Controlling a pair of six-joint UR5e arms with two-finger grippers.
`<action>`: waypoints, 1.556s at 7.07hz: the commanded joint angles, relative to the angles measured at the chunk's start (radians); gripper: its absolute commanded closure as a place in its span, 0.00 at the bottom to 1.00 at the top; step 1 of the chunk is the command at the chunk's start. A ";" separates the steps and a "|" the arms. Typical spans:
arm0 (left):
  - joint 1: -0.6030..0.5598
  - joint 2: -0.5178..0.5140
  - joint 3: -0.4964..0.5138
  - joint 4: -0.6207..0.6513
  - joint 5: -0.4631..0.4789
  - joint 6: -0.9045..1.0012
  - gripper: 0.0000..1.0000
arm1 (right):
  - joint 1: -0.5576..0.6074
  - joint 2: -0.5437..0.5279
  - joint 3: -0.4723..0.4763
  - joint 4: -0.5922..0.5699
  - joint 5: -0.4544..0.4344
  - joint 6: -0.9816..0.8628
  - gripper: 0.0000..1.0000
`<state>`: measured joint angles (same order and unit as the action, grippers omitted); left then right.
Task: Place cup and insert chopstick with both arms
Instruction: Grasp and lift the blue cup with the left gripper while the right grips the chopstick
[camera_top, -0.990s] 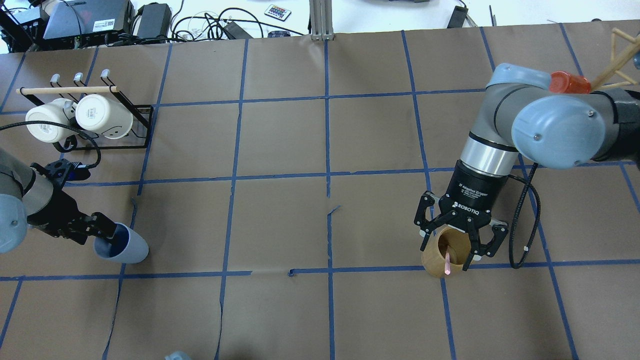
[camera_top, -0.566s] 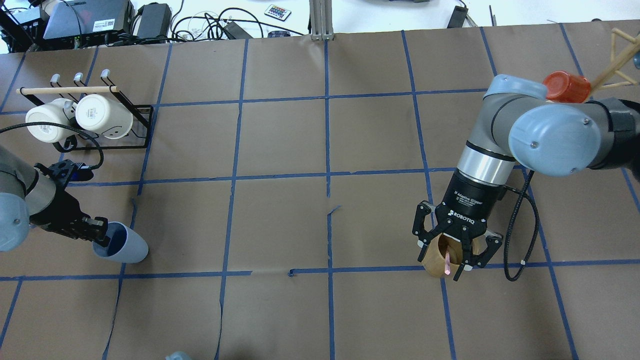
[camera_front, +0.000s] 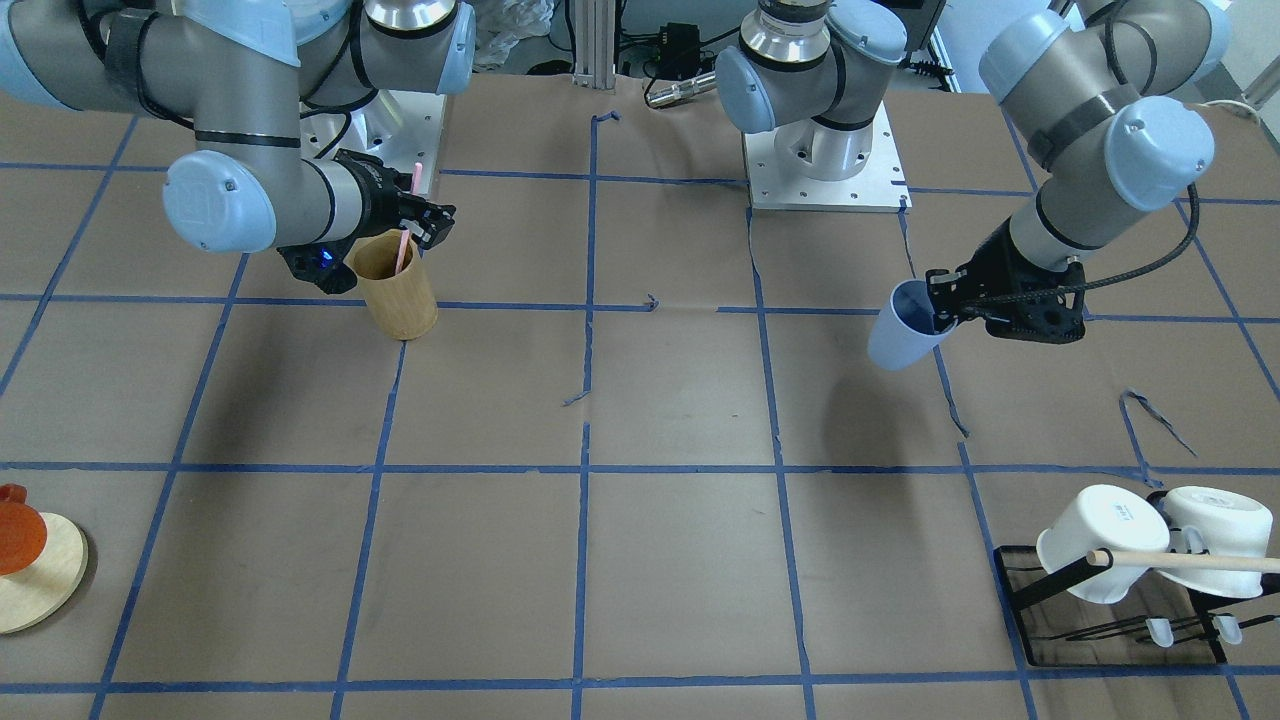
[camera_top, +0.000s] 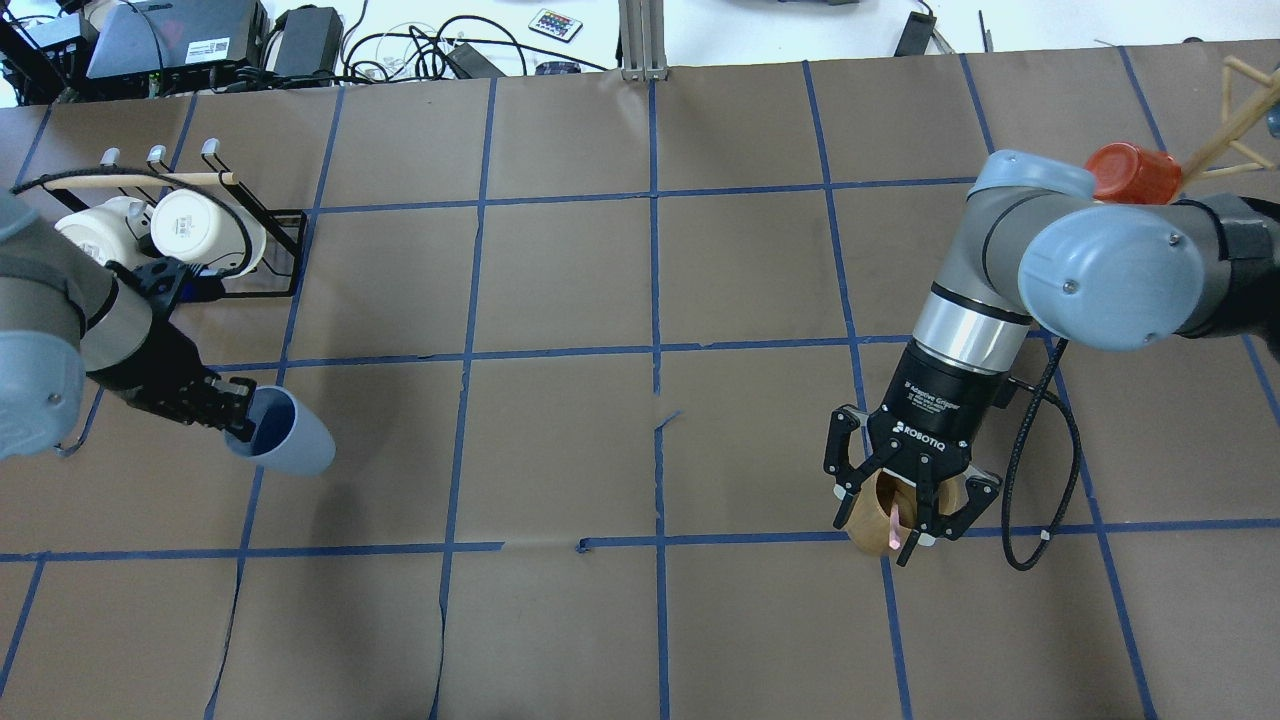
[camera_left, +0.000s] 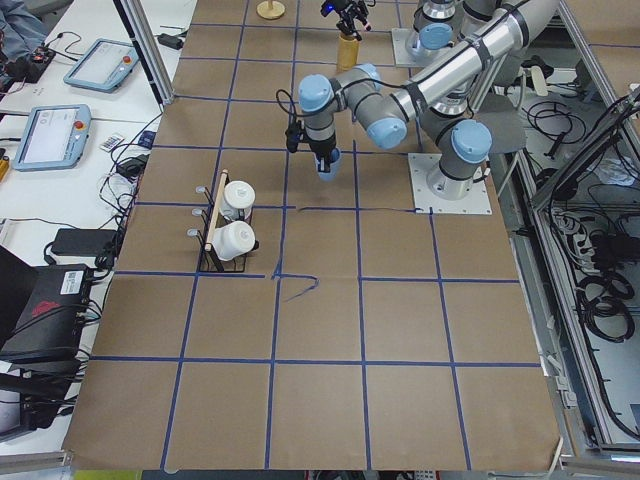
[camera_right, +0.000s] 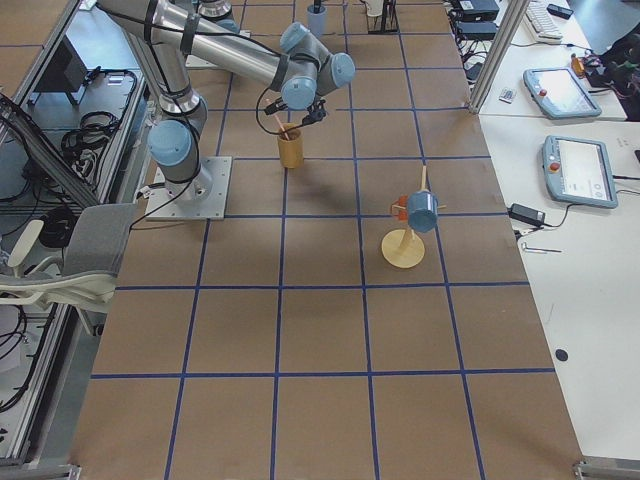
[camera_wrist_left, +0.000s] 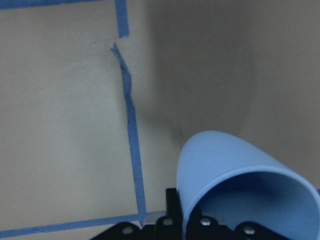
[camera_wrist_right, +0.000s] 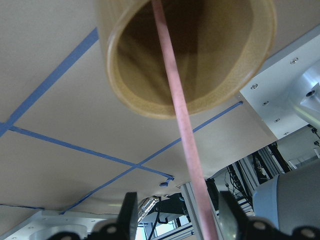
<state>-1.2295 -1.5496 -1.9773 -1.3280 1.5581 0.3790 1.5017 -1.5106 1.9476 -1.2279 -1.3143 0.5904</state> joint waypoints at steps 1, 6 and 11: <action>-0.295 -0.003 0.141 -0.122 -0.007 -0.396 1.00 | -0.001 0.000 -0.006 0.001 -0.011 0.038 0.42; -0.659 -0.107 0.054 0.196 -0.016 -0.827 1.00 | -0.003 0.000 -0.019 0.001 -0.014 0.065 0.34; -0.666 -0.424 0.322 0.372 -0.075 -0.861 1.00 | -0.003 0.000 -0.029 0.045 -0.013 0.065 0.52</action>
<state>-1.8956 -1.8943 -1.7250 -0.9425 1.4830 -0.4820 1.4987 -1.5110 1.9174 -1.1862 -1.3264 0.6551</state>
